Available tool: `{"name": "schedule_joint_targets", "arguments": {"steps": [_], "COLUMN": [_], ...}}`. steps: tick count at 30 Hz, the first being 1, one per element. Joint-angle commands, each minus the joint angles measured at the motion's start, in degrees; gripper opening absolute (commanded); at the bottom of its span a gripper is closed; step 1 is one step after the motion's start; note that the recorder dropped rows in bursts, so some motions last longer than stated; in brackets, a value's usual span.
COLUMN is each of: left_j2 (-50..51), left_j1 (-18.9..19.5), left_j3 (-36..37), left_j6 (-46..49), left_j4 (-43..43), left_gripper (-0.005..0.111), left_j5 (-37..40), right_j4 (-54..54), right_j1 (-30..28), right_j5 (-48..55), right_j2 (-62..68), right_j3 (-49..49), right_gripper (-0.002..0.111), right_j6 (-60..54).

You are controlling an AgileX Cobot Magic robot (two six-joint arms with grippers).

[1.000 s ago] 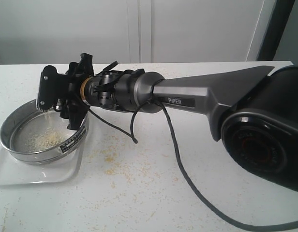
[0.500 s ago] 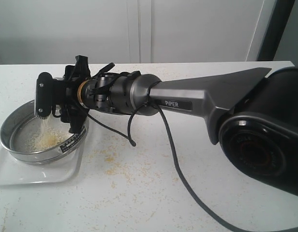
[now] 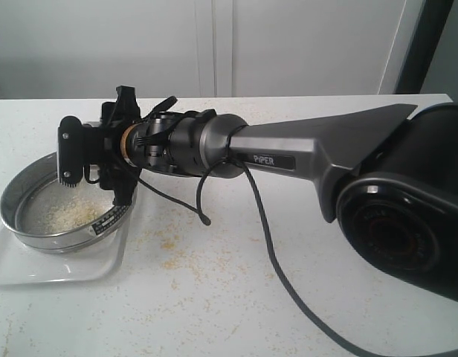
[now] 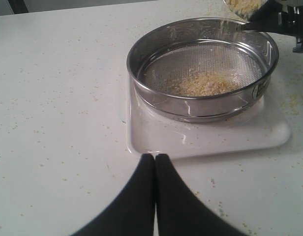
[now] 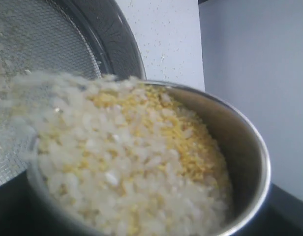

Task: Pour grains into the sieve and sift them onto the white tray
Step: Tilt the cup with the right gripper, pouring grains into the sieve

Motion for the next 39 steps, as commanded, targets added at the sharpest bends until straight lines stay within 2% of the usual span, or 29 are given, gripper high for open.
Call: {"name": "schedule_joint_targets", "arguments": {"steps": [1,39], "left_j2": [-0.28,-0.28], "left_j1": [-0.11,-0.11], "left_j3": [0.18,0.18], "left_j6": [-0.07,-0.07], "left_j4": [-0.39,-0.39], "left_gripper": [0.0,0.0], "left_j5": [-0.19,-0.19], "right_j4": [-0.21,-10.76], "right_j1": [0.09,2.49], "right_j5": [-0.25,4.67], "right_j2": [-0.66,-0.29], "right_j3": [-0.73,-1.43], "right_gripper": [0.0,0.0], "right_j6": [-1.04,-1.04]}}
